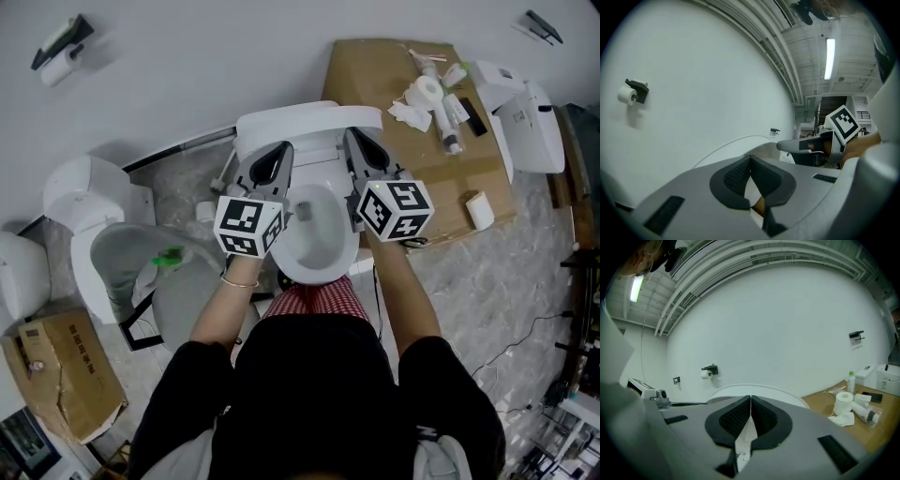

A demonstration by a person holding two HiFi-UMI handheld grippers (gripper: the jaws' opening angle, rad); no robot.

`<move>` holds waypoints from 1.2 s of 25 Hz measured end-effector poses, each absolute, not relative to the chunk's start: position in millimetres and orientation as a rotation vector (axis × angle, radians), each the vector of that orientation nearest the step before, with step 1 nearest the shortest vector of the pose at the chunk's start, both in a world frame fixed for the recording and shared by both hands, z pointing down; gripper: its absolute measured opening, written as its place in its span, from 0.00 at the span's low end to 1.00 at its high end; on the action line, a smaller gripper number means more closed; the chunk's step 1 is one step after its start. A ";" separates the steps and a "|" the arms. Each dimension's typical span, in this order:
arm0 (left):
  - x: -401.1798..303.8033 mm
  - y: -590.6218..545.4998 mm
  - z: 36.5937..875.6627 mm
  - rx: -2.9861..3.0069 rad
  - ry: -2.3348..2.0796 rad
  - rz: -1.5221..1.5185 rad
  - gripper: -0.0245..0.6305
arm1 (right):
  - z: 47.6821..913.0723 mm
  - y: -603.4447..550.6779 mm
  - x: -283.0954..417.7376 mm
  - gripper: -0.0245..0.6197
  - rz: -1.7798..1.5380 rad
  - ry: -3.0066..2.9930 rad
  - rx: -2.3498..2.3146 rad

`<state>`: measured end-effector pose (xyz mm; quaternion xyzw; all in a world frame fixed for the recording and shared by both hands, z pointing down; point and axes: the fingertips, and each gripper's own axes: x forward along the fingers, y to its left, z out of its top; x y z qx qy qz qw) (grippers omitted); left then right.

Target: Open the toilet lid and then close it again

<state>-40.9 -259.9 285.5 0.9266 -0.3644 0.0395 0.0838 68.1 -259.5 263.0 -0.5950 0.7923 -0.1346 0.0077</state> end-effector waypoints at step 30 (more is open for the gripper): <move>-38.3 -310.0 283.7 2.684 -1.254 0.135 0.04 | 246.1 -324.1 69.6 0.07 -0.401 2.572 -1.681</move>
